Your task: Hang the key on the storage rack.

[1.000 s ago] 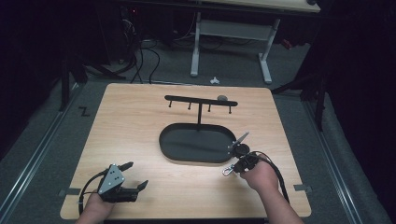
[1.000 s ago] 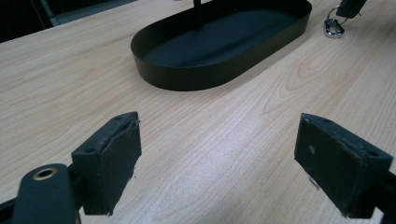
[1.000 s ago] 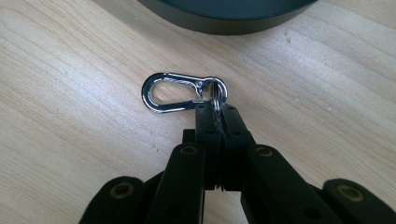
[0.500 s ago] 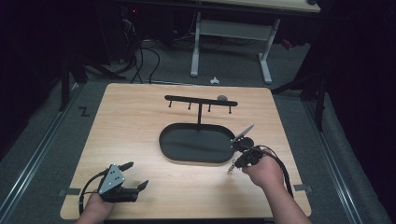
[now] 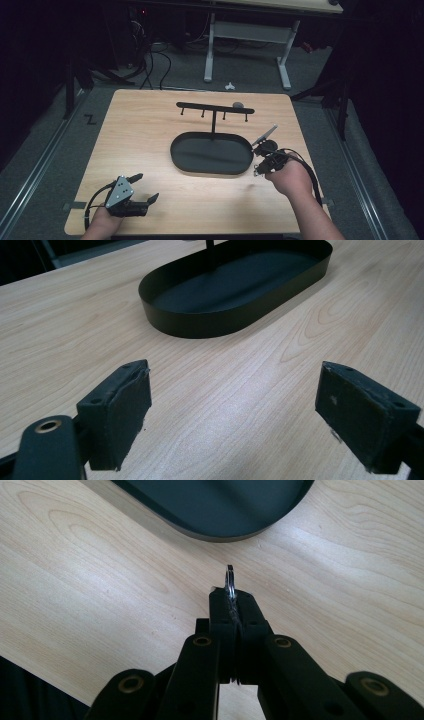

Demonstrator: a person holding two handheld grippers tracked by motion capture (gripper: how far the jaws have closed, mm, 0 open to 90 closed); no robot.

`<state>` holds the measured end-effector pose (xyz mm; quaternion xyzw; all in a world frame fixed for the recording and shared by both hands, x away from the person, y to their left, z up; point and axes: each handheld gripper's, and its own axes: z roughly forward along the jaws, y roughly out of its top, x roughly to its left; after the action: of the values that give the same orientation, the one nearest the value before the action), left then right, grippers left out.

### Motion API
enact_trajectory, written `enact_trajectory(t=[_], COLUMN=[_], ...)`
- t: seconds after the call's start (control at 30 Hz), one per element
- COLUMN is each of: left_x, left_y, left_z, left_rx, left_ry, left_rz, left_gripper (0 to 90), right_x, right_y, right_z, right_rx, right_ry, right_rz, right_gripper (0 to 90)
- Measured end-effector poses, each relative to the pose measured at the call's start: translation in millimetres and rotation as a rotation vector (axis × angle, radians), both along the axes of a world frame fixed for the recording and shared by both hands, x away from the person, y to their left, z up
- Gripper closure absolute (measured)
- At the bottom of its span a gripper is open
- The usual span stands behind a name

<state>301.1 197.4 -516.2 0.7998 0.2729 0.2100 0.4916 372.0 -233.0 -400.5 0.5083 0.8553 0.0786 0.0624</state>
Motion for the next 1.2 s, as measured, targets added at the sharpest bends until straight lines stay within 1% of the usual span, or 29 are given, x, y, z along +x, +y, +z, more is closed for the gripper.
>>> enact_trajectory(t=[0.07,0.23,0.4,0.57,0.73,0.8,0.9,0.97,1.1,1.2], left_x=[0.0,-0.1,-0.7,-2.9,-4.7,-5.5,-6.0,-6.8,-8.1,-8.7], left_y=[0.0,0.0,0.4,4.2,8.2,9.6,11.2,12.5,15.1,16.1], left_z=[0.0,0.1,0.2,0.8,0.8,0.8,0.7,0.8,0.9,0.8], left_rx=[0.000,0.001,0.002,-0.003,-0.009,-0.009,-0.008,-0.009,-0.011,-0.010], left_ry=[0.000,-0.001,-0.002,-0.005,-0.007,-0.007,-0.005,-0.004,-0.005,-0.004], left_rz=[0.000,0.001,0.002,0.001,0.008,0.009,0.008,0.012,0.017,0.020], left_gripper=[15.2,15.2,15.2,15.2,15.2,15.2,15.2,15.2,15.2,15.2], right_x=[0.7,1.4,3.2,6.5,11.8,15.4,17.9,21.5,29.8,35.5], right_y=[-1.3,-1.4,-2.9,-3.4,-3.9,-3.7,-2.9,-2.8,-2.1,0.7], right_z=[2.3,5.6,12.3,19.2,23.3,27.8,31.4,35.8,44.3,51.3], right_rx=[0.000,0.003,-0.009,-0.016,-0.021,-0.016,-0.012,-0.008,0.015,0.014], right_ry=[-0.006,-0.009,-0.018,-0.037,-0.056,-0.071,-0.074,-0.082,-0.089,-0.094], right_rz=[0.008,0.003,0.006,0.014,0.003,0.005,-0.005,-0.007,-0.013,-0.011], right_gripper=[88.5,88.5,88.5,88.5,88.5,88.6,88.6,88.5,88.5,88.5])
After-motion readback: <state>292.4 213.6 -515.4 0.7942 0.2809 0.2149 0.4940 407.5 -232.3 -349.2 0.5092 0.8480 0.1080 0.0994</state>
